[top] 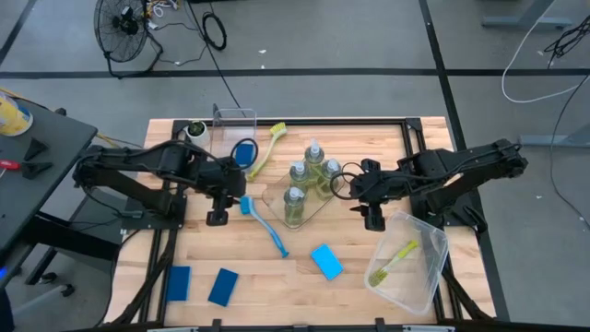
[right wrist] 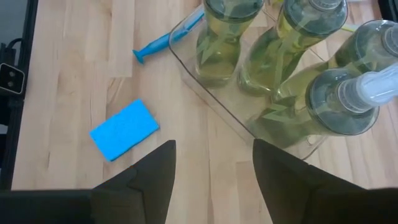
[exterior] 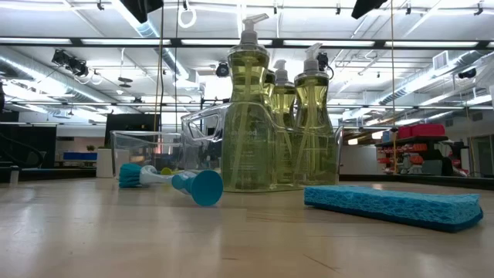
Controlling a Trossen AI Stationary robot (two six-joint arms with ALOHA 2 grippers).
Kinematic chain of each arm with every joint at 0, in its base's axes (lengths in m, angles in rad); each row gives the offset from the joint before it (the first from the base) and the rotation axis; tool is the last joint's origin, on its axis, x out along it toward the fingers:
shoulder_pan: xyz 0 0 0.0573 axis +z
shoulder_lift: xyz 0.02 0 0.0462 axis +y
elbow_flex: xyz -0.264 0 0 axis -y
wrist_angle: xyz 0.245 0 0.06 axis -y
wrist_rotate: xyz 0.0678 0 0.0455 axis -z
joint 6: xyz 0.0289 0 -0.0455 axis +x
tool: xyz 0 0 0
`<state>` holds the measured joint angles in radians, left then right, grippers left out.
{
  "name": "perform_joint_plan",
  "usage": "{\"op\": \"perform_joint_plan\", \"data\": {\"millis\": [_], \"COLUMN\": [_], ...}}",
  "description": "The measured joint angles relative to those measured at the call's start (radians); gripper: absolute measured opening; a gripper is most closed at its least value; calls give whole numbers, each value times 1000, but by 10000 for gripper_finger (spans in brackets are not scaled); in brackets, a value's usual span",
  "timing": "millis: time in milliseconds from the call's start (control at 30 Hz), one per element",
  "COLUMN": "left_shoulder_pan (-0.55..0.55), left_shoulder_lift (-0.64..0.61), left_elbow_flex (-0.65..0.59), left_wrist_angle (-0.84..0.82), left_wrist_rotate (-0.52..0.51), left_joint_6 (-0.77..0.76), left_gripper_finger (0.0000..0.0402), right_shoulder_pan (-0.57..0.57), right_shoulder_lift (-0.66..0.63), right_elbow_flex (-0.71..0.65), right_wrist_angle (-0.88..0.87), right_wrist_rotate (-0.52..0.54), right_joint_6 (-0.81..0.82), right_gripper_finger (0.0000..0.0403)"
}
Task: Pick & Place Kitchen Sink Supplies
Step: Put the blue sponge into the top transparent bin
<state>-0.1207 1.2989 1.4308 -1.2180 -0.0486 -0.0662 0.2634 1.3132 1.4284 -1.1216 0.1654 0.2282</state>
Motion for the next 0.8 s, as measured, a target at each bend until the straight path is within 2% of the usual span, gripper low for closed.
{"op": "perform_joint_plan", "data": {"millis": [300,433,633,800], "left_shoulder_pan": [0,0,0,-1], "left_shoulder_lift": [10,10,10,10], "left_elbow_flex": [-3,-3,-3,-2], "left_wrist_angle": [52,70,148,154], "left_wrist_rotate": [-1,2,8,9], "left_joint_6": [25,-10,-16,-31], "left_gripper_finger": [78,78,78,78], "right_shoulder_pan": [0,0,1,2], "right_shoulder_lift": [4,13,65,119], "right_elbow_flex": [0,0,0,0], "right_wrist_angle": [-2,-3,-10,-8], "right_wrist_rotate": [-24,-25,-28,-84], "right_joint_6": [-13,-17,-20,-37], "right_gripper_finger": [214,214,214,214]}}
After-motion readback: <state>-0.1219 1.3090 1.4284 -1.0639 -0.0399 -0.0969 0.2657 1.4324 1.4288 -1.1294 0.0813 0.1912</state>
